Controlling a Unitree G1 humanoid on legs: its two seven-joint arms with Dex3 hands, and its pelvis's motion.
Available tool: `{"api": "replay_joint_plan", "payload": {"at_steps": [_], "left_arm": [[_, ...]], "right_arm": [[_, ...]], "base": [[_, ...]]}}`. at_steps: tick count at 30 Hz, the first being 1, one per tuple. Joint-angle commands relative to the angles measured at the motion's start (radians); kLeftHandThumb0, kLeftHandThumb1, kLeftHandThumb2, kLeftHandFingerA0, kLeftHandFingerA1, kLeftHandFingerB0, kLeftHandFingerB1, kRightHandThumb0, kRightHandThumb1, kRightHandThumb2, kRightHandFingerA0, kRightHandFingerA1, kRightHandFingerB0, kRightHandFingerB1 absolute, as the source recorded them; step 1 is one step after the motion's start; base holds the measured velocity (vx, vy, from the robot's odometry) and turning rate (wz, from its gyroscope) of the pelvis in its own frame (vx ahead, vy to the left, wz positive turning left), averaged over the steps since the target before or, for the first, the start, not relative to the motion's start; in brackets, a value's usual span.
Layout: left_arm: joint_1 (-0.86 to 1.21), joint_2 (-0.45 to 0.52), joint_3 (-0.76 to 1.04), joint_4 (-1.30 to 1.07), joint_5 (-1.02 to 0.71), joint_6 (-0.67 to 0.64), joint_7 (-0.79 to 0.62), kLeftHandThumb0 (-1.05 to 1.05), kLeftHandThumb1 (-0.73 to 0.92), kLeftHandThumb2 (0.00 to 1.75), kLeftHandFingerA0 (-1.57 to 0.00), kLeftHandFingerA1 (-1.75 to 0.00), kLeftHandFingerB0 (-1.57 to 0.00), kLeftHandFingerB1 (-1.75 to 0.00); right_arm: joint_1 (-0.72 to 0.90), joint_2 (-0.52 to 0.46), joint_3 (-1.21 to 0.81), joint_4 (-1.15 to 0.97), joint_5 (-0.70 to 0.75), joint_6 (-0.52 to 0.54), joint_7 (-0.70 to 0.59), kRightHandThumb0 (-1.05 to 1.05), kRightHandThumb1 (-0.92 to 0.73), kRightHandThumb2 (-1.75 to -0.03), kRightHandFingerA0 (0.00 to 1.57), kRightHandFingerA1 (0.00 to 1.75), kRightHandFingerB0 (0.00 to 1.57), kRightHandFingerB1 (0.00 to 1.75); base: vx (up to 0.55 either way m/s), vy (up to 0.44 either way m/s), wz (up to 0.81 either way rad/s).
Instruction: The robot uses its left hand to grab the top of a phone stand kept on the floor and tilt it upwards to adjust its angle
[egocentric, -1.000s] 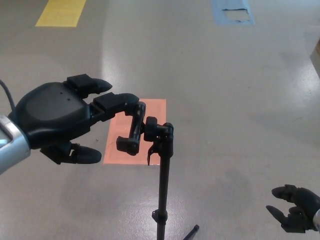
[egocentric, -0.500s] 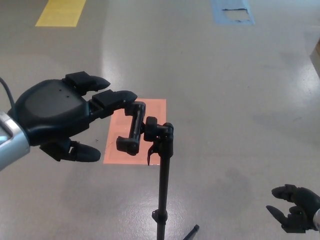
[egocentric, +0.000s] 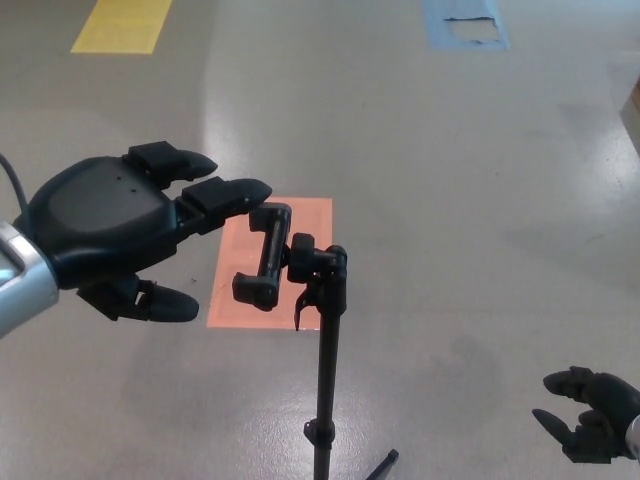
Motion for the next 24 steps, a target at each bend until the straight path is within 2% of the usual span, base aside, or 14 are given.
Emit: {"api": "replay_joint_plan", "payload": {"at_steps": [1, 7, 8, 10, 11, 12, 14, 15, 16, 18, 19, 20, 21, 24], "left_arm": [[-0.005, 0.006, -0.01, 0.002, 0.032, -0.014, 0.013, -0.91, 0.67, 1.08, -0.14, -0.32, 0.0, -0.16], [-0.007, 0.004, -0.02, 0.01, 0.051, -0.022, 0.026, -0.87, 0.58, 1.01, -0.15, -0.33, 0.0, -0.17], [-0.007, 0.004, -0.024, 0.01, 0.057, -0.023, 0.029, -0.88, 0.68, 0.62, -0.13, -0.27, -0.04, -0.23], [-0.006, 0.003, -0.026, 0.009, 0.06, -0.024, 0.03, -0.88, 0.68, 0.62, -0.13, -0.27, -0.04, -0.23], [-0.01, 0.002, -0.028, 0.012, 0.057, -0.025, 0.027, -0.82, 0.52, 0.92, -0.06, -0.35, -0.01, -0.2], [-0.011, 0.002, -0.031, 0.008, 0.057, -0.02, 0.017, -0.86, 0.51, 0.85, -0.1, -0.25, -0.05, -0.18], [-0.014, 0.002, -0.037, 0.003, 0.062, -0.015, 0.01, -0.83, 0.61, 0.58, -0.11, -0.26, -0.01, -0.23], [-0.015, 0.002, -0.039, 0.003, 0.066, -0.016, 0.012, -0.83, 0.61, 0.58, -0.11, -0.26, -0.01, -0.23], [-0.014, 0.002, -0.041, 0.003, 0.071, -0.018, 0.02, -0.78, 0.46, 0.86, -0.07, -0.29, -0.02, -0.18], [-0.015, 0.0, -0.044, 0.005, 0.073, -0.019, 0.024, -0.77, 0.45, 0.85, -0.09, -0.29, -0.02, -0.18], [-0.017, -0.001, -0.047, 0.009, 0.075, -0.022, 0.029, -0.79, 0.45, 0.83, -0.1, -0.3, -0.04, -0.17], [-0.019, -0.002, -0.048, 0.011, 0.076, -0.024, 0.032, -0.79, 0.45, 0.83, -0.1, -0.3, -0.04, -0.17], [-0.02, -0.003, -0.051, 0.014, 0.078, -0.022, 0.029, -0.84, 0.57, 0.61, -0.11, -0.26, 0.0, -0.22], [-0.021, -0.003, -0.056, 0.015, 0.085, -0.015, 0.023, -0.85, 0.55, 0.63, -0.11, -0.26, 0.0, -0.2]], "right_arm": [[-0.01, -0.015, -0.002, -0.001, -0.004, 0.016, -0.007, -0.81, -0.7, -0.93, 0.01, 0.36, 0.06, 0.35], [-0.016, -0.013, -0.005, 0.002, -0.001, 0.015, -0.005, -0.72, -0.66, -0.96, 0.0, 0.38, 0.12, 0.38], [-0.016, -0.013, -0.005, 0.004, -0.001, 0.014, -0.006, -0.66, -0.85, -0.65, 0.12, 0.27, 0.15, 0.23], [-0.017, -0.013, -0.004, 0.006, -0.003, 0.014, -0.007, -0.66, -0.85, -0.65, 0.12, 0.27, 0.15, 0.23], [-0.02, -0.014, -0.003, 0.007, -0.004, 0.015, -0.007, -0.66, -0.85, -0.65, 0.12, 0.26, 0.14, 0.24], [-0.022, -0.015, -0.001, 0.006, -0.006, 0.014, -0.007, -0.76, -0.68, -0.96, 0.0, 0.36, 0.1, 0.36], [-0.023, -0.015, 0.001, 0.006, -0.009, 0.015, -0.007, -0.77, -0.68, -0.97, 0.0, 0.36, 0.1, 0.36], [-0.024, -0.016, 0.002, 0.006, -0.009, 0.015, -0.007, -0.77, -0.68, -0.97, 0.0, 0.36, 0.1, 0.36], [-0.025, -0.014, 0.0, 0.007, -0.007, 0.018, -0.005, -0.67, -0.85, -0.66, 0.1, 0.26, 0.14, 0.24], [-0.024, -0.013, -0.005, 0.005, -0.002, 0.017, -0.003, -0.65, -0.84, -0.66, 0.11, 0.26, 0.14, 0.24], [-0.024, -0.013, -0.004, 0.004, -0.003, 0.015, -0.002, -0.69, -0.66, -0.97, 0.0, 0.37, 0.12, 0.38], [-0.025, -0.014, -0.002, 0.004, -0.005, 0.013, -0.002, -0.69, -0.66, -0.97, 0.0, 0.37, 0.12, 0.38], [-0.025, -0.015, -0.001, 0.004, -0.006, 0.013, 0.0, -0.67, -0.85, -0.66, 0.1, 0.25, 0.14, 0.23], [-0.026, -0.013, -0.007, 0.004, 0.001, 0.015, 0.001, -0.65, -0.83, -0.66, 0.11, 0.25, 0.14, 0.24]], "base": [[0.0, 0.0, 0.0], [0.0, 0.0, 0.0], [0.0, 0.0, 0.0], [0.0, 0.0, 0.0], [0.0, 0.0, 0.0], [0.0, 0.0, 0.0], [0.0, 0.0, 0.0], [0.0, 0.0, 0.0], [0.0, 0.0, 0.0], [0.0, 0.0, 0.0], [0.0, 0.0, 0.0], [0.0, 0.0, 0.0], [0.0, 0.0, 0.0], [0.0, 0.0, 0.0]]}}
